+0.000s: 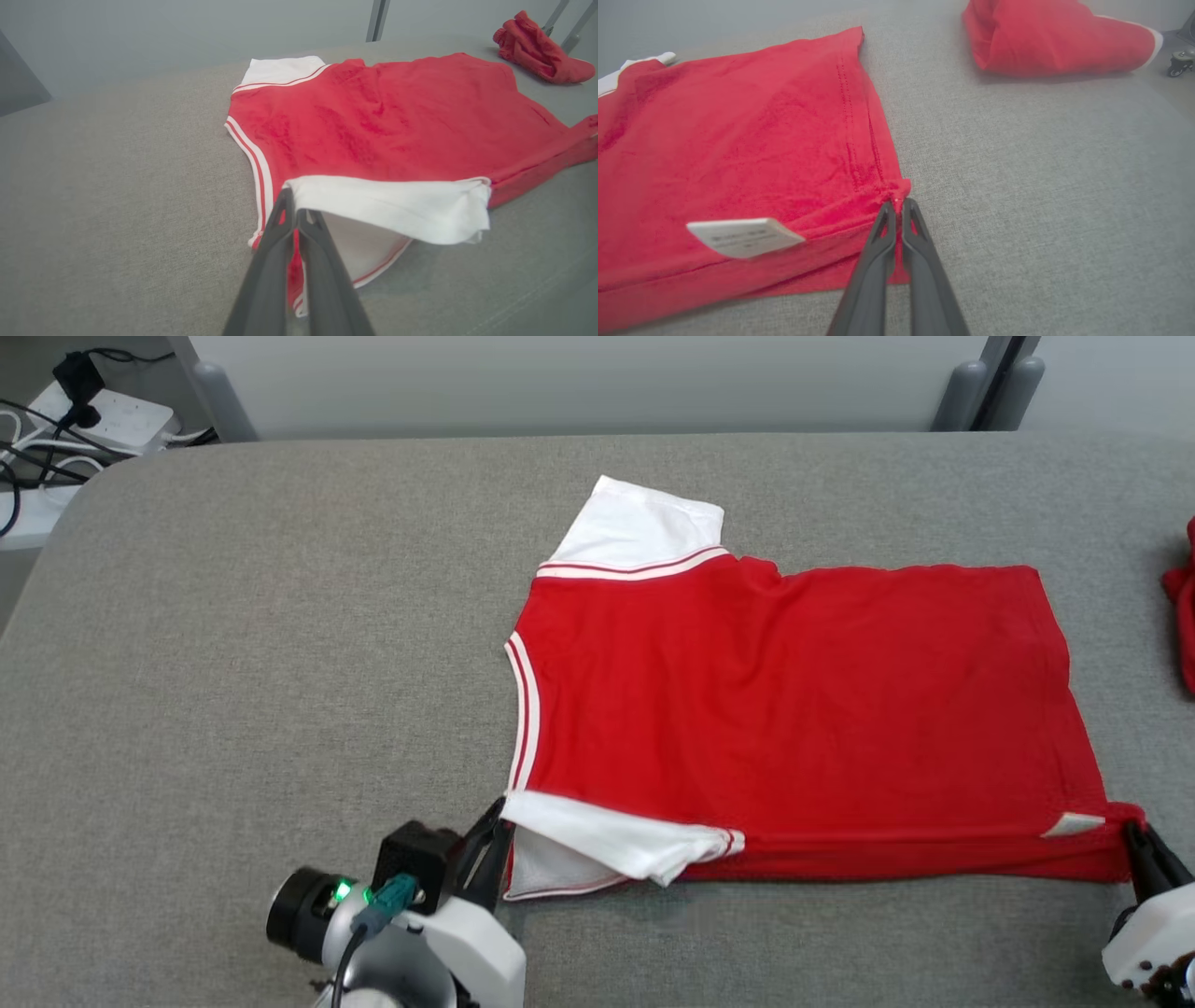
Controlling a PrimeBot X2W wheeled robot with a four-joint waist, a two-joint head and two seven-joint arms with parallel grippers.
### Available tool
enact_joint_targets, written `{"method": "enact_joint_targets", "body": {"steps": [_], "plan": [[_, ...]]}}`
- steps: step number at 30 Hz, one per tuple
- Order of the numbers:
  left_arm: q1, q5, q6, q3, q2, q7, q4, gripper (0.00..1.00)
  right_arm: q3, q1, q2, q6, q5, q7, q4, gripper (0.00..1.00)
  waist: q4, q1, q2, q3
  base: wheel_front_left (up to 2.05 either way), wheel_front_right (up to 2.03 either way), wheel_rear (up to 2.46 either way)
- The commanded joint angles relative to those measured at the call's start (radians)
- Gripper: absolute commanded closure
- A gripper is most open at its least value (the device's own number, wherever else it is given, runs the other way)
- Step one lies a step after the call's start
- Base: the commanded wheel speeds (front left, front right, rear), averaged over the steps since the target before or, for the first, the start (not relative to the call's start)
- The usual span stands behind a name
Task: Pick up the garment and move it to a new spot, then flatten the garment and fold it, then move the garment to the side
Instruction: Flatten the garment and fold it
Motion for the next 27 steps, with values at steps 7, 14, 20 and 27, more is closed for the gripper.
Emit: {"method": "enact_joint_targets", "body": {"steps": [7,14,20,27], "plan": [[-0.192,-0.007,-0.046,0.043,-0.039,-0.045,0.106,1.00,0.049,-0.140,-0.047,0.000,-0.013,-0.018,0.095,1.00,0.027,-0.0001,0.0000,0.051,0.00,0.00,0.00],[-0.339,0.024,-0.095,0.023,-0.080,-0.093,0.270,1.00,0.102,-0.256,-0.060,0.000,-0.012,-0.053,0.197,1.00,0.027,-0.0001,0.0000,0.092,0.00,0.00,0.00],[-0.444,0.062,-0.109,0.007,-0.109,-0.141,0.394,1.00,0.141,-0.338,-0.065,0.000,-0.017,-0.078,0.264,1.00,0.019,-0.0001,0.0000,0.127,0.00,0.00,0.00],[-0.525,0.069,-0.141,-0.012,-0.145,-0.165,0.562,1.00,0.182,-0.408,-0.057,0.000,-0.015,-0.099,0.350,1.00,0.012,-0.0001,0.0000,0.152,0.00,0.00,0.00]]}}
